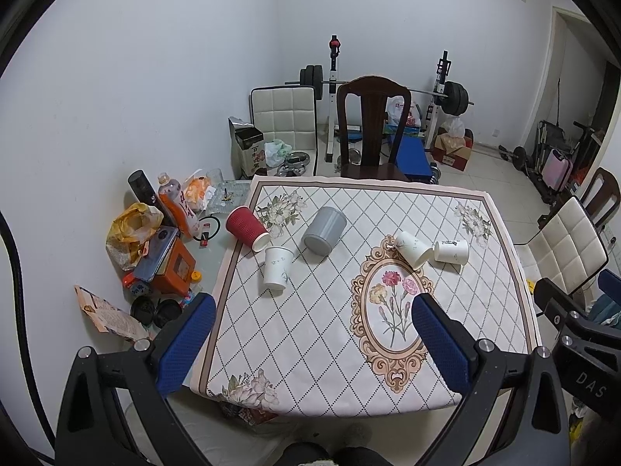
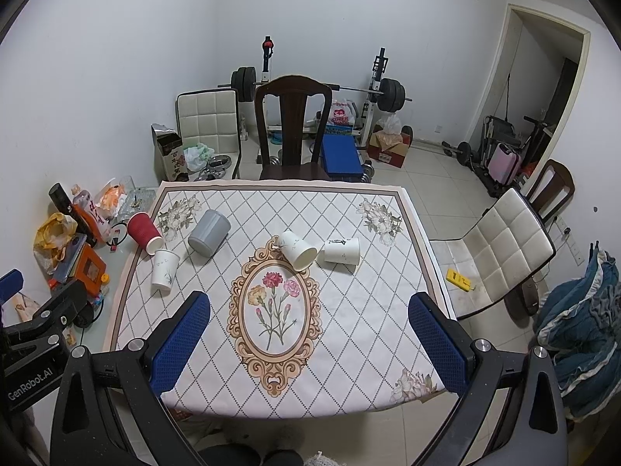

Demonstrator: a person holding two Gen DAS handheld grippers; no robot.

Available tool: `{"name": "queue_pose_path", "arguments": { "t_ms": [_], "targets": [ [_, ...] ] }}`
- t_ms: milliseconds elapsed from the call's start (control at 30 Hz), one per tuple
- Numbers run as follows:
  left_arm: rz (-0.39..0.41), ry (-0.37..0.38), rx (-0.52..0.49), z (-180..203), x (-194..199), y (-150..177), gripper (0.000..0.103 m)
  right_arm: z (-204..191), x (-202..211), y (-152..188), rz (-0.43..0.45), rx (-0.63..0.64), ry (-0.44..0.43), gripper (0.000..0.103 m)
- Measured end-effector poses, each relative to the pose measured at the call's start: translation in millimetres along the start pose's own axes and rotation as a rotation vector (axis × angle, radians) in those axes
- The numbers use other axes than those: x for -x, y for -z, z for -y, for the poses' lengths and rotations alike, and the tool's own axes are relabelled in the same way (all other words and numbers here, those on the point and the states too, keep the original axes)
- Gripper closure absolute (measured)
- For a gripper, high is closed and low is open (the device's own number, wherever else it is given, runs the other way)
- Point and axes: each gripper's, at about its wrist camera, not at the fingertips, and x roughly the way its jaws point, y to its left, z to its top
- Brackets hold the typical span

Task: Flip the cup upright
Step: 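Move the left tool toward the inverted white bird-print paper cup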

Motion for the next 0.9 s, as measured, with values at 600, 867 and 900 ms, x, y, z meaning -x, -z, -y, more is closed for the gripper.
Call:
{"name": "queue_pose_path", "arguments": {
  "t_ms": [600,867,900],
  "targets": [
    [-0.104,-0.147,0.031,2,-66,22,0.000,0,-72,8,-0.124,0.032,-0.067,0.000],
    [-0.253,-0.201,-0.009,-29,-160,37,0.000,-34,-194,43,-0.342,0.068,-0.072,0.000],
    [-0.271,-0.205,-0.014,-33,-173,37,0.000,-39,-208,47,-0.364,0.072,-0.070,0.000]
  ]
}}
